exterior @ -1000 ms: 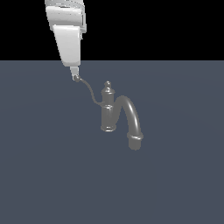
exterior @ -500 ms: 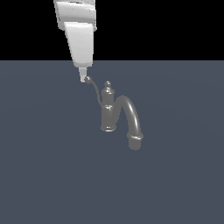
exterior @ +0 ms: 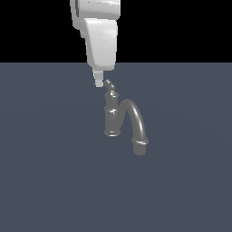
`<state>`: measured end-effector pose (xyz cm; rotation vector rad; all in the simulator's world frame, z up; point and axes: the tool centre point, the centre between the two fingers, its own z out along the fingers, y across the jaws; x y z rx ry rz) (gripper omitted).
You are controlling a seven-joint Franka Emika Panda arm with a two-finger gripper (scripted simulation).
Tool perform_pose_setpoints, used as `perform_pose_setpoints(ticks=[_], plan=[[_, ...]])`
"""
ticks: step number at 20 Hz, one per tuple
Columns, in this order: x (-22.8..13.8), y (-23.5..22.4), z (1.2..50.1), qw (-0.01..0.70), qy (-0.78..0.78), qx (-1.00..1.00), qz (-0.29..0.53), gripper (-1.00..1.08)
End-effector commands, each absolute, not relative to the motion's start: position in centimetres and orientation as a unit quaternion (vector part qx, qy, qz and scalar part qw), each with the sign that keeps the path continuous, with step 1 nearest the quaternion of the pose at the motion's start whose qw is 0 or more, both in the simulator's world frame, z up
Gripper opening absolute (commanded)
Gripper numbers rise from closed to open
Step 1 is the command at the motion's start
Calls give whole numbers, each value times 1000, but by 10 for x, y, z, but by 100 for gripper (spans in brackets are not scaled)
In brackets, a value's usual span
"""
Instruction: Turn on the faucet by rotating a designated handle.
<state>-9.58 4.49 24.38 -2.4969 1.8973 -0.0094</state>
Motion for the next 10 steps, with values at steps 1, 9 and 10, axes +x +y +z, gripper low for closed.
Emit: perform_pose_setpoints(ticks=[1, 9, 10], plan=[[-104, 28, 242, 0, 610, -792, 0, -100], [-93, 6, 243, 2, 607, -795, -2, -100], [-91, 1, 243, 1, 607, -795, -2, -100]])
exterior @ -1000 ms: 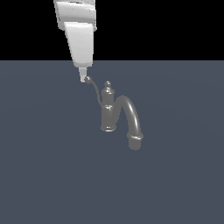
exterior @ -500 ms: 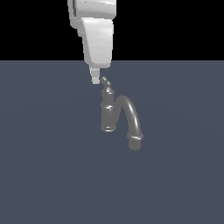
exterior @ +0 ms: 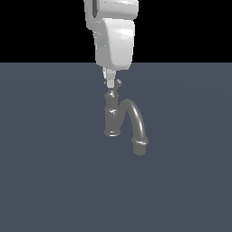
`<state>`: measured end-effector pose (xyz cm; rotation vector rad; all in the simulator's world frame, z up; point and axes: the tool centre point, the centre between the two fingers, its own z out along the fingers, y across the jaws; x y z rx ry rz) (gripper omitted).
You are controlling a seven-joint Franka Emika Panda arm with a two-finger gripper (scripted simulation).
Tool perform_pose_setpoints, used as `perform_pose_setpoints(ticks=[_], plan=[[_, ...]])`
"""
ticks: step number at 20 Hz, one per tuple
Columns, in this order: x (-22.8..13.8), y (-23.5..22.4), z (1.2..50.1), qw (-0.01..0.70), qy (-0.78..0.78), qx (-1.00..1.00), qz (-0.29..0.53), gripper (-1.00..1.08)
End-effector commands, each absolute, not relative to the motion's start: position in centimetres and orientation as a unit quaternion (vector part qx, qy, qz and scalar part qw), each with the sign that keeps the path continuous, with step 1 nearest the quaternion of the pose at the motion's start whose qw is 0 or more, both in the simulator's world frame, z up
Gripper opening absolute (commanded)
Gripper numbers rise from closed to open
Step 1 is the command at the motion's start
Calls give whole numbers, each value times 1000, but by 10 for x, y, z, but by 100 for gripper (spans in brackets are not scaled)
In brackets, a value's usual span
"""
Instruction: Turn on the faucet by rotating a designated handle.
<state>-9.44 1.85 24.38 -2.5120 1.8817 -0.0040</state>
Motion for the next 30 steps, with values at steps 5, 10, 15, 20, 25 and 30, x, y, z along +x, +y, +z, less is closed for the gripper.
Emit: perform_pose_setpoints(ticks=[5, 10, 15, 20, 25, 30], plan=[[-85, -23, 243, 1, 608, -794, -1, -100], [-80, -47, 243, 0, 609, -793, -1, -100], [-75, -64, 242, 0, 610, -792, 0, -100], [-65, -52, 244, 2, 600, -800, 0, -100], [-54, -61, 243, 2, 601, -799, 0, -100], [-42, -69, 243, 1, 603, -798, 0, -100]])
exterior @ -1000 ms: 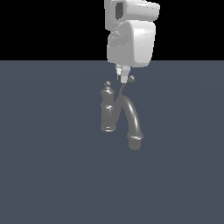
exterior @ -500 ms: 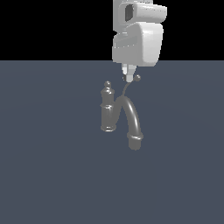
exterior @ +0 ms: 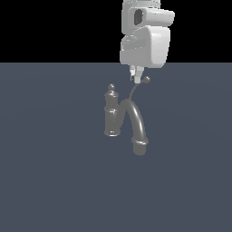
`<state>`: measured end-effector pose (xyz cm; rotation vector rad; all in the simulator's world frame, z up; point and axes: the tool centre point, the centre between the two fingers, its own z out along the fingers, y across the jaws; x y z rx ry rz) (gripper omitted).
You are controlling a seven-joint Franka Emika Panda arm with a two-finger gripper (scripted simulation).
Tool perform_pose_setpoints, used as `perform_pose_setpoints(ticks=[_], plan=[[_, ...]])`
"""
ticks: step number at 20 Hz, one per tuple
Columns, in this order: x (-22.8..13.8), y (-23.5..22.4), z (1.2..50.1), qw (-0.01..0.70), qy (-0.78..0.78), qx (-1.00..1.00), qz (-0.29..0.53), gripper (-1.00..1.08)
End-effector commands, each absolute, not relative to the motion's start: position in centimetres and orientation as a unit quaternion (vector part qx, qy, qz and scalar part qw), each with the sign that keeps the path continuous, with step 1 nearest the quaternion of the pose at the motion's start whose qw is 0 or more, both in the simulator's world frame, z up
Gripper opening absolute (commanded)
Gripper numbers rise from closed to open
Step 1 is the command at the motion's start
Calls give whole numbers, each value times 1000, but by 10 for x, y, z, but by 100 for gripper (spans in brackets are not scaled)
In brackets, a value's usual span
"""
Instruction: Turn on the faucet by rotating a designated handle.
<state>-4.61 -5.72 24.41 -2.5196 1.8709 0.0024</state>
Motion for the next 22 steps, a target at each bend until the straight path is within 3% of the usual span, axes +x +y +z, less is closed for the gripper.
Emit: perform_pose_setpoints(ticks=[1, 22], plan=[[-40, -70, 243, 1, 603, -798, 0, -100], [6, -105, 242, 0, 609, -793, 0, -100]])
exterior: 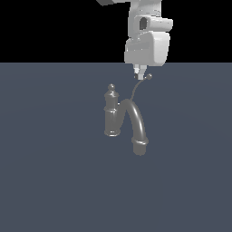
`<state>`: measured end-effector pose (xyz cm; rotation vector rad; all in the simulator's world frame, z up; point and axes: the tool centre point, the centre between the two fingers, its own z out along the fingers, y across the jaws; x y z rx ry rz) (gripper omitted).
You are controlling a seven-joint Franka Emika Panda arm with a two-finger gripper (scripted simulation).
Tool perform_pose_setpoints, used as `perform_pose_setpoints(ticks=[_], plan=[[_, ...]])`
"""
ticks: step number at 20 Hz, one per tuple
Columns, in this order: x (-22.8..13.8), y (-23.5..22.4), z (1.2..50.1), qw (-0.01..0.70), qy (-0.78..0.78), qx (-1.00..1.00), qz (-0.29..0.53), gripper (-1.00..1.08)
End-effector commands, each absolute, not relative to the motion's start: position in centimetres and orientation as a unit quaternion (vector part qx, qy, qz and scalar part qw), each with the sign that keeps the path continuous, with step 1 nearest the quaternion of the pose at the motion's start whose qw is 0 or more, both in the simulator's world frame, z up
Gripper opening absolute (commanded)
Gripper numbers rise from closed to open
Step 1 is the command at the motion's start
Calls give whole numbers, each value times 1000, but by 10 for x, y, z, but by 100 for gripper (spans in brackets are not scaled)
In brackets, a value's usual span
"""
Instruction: Turn on the faucet by rotating a designated handle.
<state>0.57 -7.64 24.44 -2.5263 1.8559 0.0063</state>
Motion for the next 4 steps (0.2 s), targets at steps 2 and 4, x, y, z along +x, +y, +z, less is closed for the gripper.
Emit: perform_pose_setpoints(ticks=[2, 4], plan=[[11, -108, 242, 0, 610, -793, 0, -100], [13, -110, 242, 0, 610, -792, 0, -100]])
